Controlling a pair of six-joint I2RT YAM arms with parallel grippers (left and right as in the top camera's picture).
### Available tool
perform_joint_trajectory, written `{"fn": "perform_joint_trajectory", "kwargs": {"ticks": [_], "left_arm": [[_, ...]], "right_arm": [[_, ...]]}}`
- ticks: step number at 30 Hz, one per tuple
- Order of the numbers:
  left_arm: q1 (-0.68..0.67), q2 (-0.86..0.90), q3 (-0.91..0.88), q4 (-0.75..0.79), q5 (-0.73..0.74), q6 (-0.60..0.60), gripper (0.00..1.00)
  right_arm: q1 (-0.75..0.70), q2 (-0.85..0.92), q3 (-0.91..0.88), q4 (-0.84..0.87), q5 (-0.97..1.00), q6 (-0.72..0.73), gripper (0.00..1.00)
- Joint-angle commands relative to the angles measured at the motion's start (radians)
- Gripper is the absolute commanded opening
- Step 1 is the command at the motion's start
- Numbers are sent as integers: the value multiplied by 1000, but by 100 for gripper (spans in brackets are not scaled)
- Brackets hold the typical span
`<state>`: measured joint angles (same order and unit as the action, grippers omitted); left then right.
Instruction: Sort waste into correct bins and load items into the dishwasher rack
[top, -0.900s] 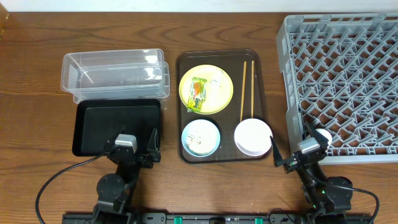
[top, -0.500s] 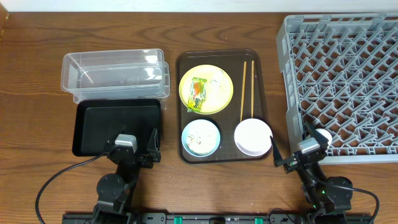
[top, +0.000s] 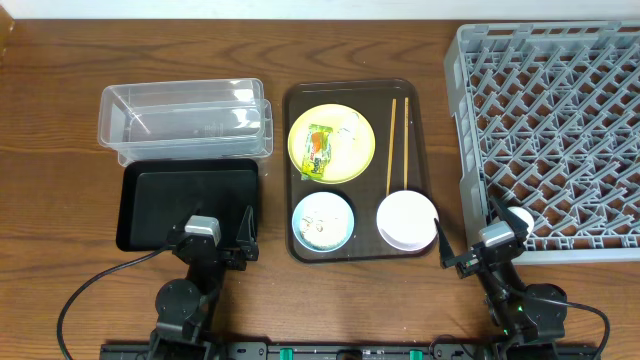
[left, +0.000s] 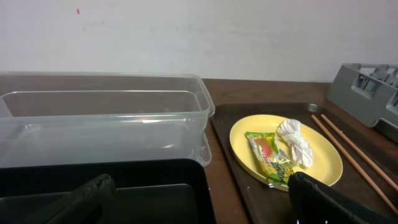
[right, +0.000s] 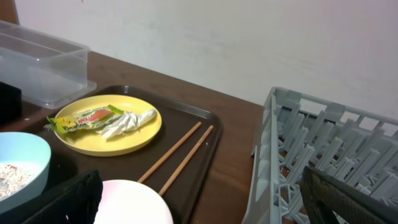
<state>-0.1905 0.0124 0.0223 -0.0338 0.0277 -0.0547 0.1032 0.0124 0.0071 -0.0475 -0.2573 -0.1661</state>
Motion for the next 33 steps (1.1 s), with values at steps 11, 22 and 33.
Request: {"fn": "perform_joint_trajectory", "kwargs": {"ticks": [11, 22, 33], "left_arm": [[6, -1, -18, -37, -12, -2, 91], [6, -1, -18, -37, -15, 0, 91], [6, -1, -18, -32, -43, 17, 91]], "right_arm": [[-5, -5, -2, -4, -2, -7, 99], [-5, -5, -2, -4, -2, -7, 99], [-5, -5, -2, 20, 20, -56, 99]]}}
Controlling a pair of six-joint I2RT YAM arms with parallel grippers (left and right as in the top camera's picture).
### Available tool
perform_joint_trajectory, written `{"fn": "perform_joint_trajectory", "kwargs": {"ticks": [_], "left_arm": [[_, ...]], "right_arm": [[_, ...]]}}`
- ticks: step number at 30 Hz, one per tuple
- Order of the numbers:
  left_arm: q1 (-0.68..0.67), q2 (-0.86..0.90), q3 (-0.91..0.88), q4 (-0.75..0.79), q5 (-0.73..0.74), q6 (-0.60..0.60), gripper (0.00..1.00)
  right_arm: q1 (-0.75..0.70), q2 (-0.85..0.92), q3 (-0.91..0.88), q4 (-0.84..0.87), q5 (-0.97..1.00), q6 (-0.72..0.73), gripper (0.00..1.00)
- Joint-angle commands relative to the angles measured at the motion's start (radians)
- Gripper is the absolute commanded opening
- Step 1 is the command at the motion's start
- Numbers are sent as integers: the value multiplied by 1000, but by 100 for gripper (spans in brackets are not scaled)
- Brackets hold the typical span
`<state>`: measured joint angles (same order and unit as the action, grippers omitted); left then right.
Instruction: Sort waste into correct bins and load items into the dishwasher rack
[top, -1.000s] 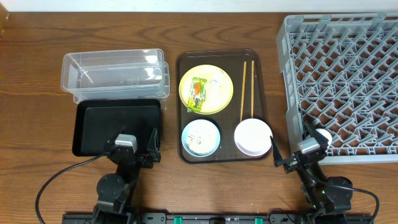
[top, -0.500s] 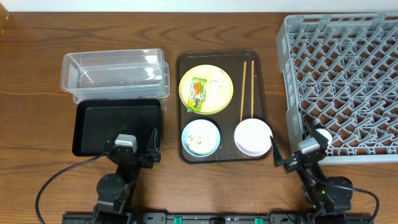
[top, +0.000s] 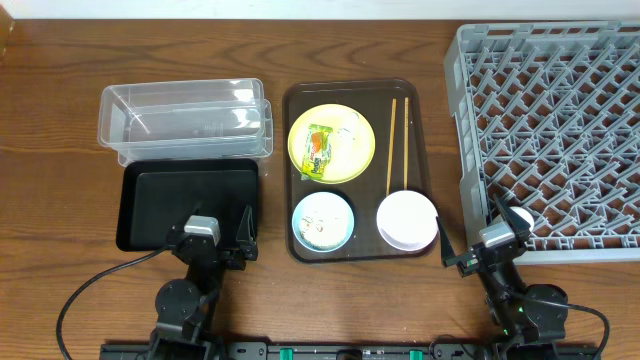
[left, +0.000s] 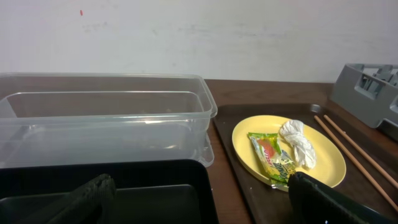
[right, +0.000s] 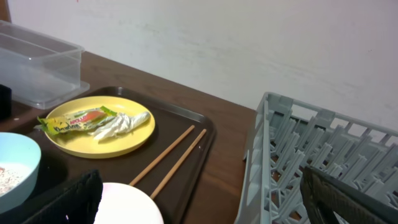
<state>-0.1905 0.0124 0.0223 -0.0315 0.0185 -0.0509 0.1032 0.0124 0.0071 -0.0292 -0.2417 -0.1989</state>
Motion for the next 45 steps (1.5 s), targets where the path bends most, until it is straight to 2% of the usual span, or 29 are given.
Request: {"fn": "perform_joint_trajectory", "kwargs": {"ticks": [1, 10, 18, 22, 26, 31, 38, 42, 45], "left_arm": [[6, -1, -18, -39, -26, 13, 91], [6, -1, -18, -37, -26, 1, 91], [6, -1, 5, 137, 83, -53, 91], [6, 4, 78, 131, 83, -115, 91], [6, 61, 212, 27, 83, -158, 91], [6, 232, 452, -198, 90, -174, 91], [6, 578, 883, -570, 218, -175, 91], [6, 700, 1060, -685, 263, -176, 91], [6, 727, 1105, -701, 324, -200, 91]], "right_arm": [[-5, -5, -2, 2, -2, -23, 99], [-5, -5, -2, -3, -241, 39, 99], [-5, -1, 52, 42, -241, 227, 99], [-6, 53, 154, 26, -235, 269, 99], [-6, 206, 312, -53, -211, 307, 99], [-6, 483, 564, -211, -212, 307, 99], [-5, 893, 1022, -607, -264, 276, 99], [-5, 1026, 1199, -751, -350, 273, 99], [-5, 1073, 1246, -824, -425, 273, 99]]}}
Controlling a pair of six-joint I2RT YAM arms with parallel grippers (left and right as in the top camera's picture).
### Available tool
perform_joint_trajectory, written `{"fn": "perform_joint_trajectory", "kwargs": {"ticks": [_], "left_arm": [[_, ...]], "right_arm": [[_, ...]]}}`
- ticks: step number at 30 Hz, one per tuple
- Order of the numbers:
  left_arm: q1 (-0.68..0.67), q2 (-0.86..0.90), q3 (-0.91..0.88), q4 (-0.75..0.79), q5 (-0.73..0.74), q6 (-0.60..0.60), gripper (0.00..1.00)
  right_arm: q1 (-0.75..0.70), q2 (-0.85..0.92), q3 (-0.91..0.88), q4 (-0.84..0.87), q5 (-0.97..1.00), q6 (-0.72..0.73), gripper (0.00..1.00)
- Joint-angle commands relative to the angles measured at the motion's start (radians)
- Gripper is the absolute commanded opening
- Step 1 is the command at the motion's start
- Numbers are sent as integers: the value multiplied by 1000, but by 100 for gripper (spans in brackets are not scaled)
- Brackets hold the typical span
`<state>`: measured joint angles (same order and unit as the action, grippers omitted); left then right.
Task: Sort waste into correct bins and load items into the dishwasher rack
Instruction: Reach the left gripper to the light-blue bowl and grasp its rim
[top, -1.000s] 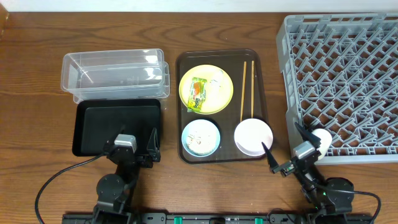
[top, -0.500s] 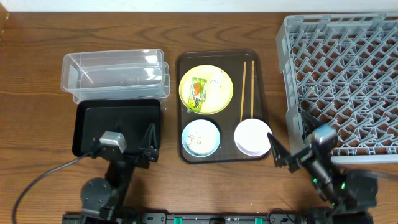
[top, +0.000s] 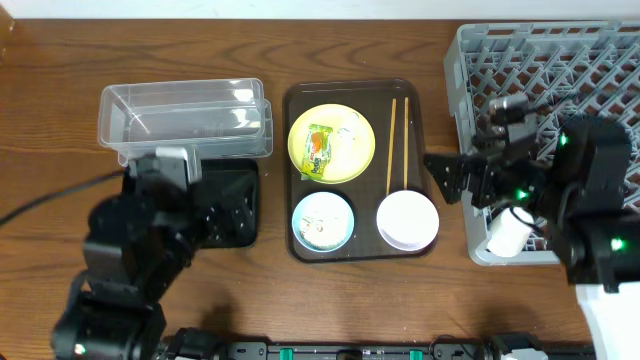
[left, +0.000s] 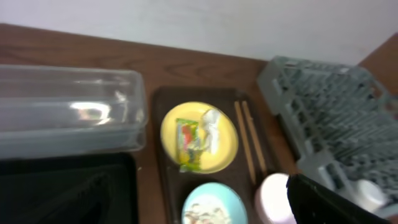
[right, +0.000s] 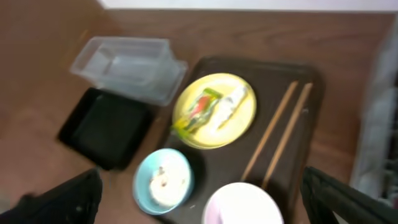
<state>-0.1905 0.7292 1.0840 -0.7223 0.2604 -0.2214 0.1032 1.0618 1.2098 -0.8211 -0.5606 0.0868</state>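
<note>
A brown tray (top: 420, 100) holds a yellow plate (top: 345, 160) with a green snack wrapper (top: 318, 148) and a crumpled tissue (top: 350, 127). Beside them lie two chopsticks (top: 398, 145), a blue bowl (top: 322, 221) with food scraps and a white bowl (top: 407, 219). My left gripper (left: 199, 186) hangs open, high above the black bin (top: 240, 180). My right gripper (right: 200, 180) is open too, raised over the left edge of the grey dishwasher rack (top: 560, 90). Neither holds anything.
A clear plastic bin (top: 185, 120) stands behind the black bin at the left. A white cup (top: 508, 235) lies in the rack's near left corner. Bare wood table (top: 60, 200) surrounds everything.
Both arms have risen from the table's front edge: the left is now over the black bin, the right over the rack's left side. Both wrist cameras now look down on the tray.
Both arms sat low at the front edge with open grippers, looking level across the tray. A second later they had barely shifted. Now both are lifted high and still open; nothing on the tray has moved.
</note>
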Motion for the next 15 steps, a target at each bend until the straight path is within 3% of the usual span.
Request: {"fn": "perform_joint_trajectory", "kwargs": {"ticks": [1, 5, 8, 11, 15], "left_arm": [[6, 11, 43, -6, 96, -29, 91], [4, 28, 39, -19, 99, -63, 91], [-23, 91, 39, -88, 95, -88, 90], [-80, 200, 39, -161, 67, -87, 90], [-211, 390, 39, -172, 59, -87, 84]], "right_arm": [[-5, 30, 43, -40, -110, -13, 99], [-5, 50, 42, -45, -56, 1, 97], [-5, 64, 42, -53, 97, 134, 92], [-5, 74, 42, -56, 194, 240, 92], [-5, 77, 42, -43, 194, 269, 91]]}}
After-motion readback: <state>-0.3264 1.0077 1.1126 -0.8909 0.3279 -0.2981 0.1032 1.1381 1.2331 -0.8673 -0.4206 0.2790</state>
